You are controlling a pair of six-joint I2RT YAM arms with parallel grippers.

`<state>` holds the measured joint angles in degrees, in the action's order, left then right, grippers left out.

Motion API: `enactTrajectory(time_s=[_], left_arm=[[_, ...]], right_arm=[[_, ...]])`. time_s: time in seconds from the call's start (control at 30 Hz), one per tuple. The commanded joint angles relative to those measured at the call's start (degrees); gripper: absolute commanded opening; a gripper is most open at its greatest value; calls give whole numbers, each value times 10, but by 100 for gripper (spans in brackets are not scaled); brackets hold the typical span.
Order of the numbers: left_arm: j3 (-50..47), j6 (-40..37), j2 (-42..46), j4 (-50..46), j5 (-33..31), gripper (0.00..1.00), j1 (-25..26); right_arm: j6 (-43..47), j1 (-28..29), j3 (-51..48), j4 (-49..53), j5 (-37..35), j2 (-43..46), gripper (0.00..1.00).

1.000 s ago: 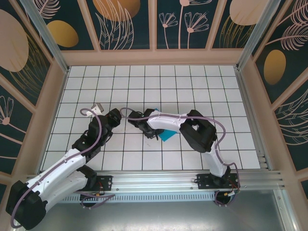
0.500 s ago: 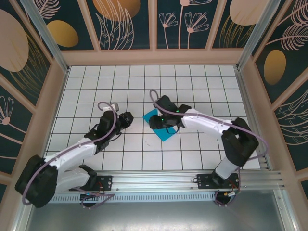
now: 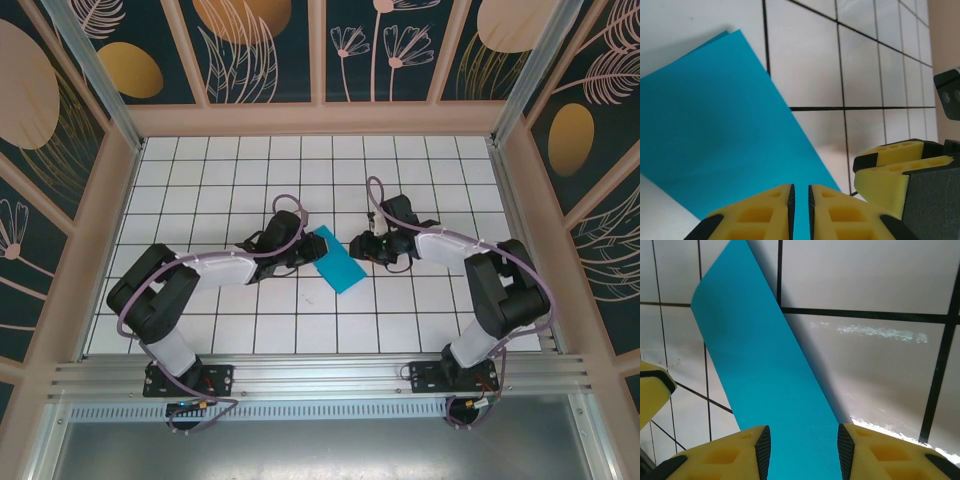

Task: Fold a paper plane with a square sheet of paper (pick it up from the middle)
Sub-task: Rotate the paper at the center of the table.

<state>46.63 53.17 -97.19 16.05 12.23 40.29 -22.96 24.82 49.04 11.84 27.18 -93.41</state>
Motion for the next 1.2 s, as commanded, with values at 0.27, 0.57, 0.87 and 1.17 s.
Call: enactTrajectory(time_s=[0.27, 0.57, 0.87, 1.17], left_arm=[[15, -12, -38, -56, -25, 27, 2], [24, -21, -71, -35, -17, 27, 2], [51, -70, -95, -27, 8, 28, 2], [88, -178, -134, -92, 18, 26, 2]], right_arm=[[87, -11, 71, 2, 80, -105, 44], [99, -12, 50, 6, 132, -100, 41], [81, -12, 24, -6, 142, -77, 37], [87, -30, 49, 0, 149, -96, 41]])
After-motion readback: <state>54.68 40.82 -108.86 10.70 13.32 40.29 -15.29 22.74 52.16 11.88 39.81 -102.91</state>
